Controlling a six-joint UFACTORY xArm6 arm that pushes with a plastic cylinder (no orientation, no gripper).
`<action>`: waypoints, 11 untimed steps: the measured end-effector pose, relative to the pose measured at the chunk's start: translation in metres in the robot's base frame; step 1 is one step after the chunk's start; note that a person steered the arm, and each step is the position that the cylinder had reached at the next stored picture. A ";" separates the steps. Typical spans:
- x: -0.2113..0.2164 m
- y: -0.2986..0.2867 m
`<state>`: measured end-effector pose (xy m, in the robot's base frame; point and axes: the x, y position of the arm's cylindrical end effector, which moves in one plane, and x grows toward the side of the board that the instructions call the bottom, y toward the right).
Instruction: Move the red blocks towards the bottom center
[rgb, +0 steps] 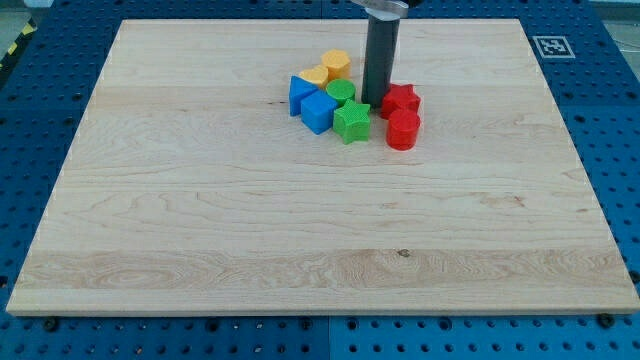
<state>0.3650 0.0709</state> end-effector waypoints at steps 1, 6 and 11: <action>0.020 0.029; -0.056 0.108; 0.079 0.019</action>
